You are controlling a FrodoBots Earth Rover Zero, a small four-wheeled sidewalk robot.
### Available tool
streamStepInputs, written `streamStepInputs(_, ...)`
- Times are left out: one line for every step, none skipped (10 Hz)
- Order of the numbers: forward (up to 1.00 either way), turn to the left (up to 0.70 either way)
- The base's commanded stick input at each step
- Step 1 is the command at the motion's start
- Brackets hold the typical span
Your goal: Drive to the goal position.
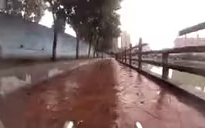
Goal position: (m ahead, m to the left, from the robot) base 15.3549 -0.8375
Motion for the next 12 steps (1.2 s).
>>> streamStepInputs(0.5,0.0)
streamStepInputs(0.5,0.0)
streamStepInputs(0.5,0.0)
streamStepInputs(0.5,0.0)
streamStepInputs(0.5,0.0)
streamStepInputs(0.5,0.0)
streamStepInputs(0.5,0.0)
streamStepInputs(0.5,0.0)
streamStepInputs(0.5,0.0)
streamStepInputs(0.5,0.0)
streamStepInputs(0.5,0.0)
streamStepInputs(0.5,0.0)
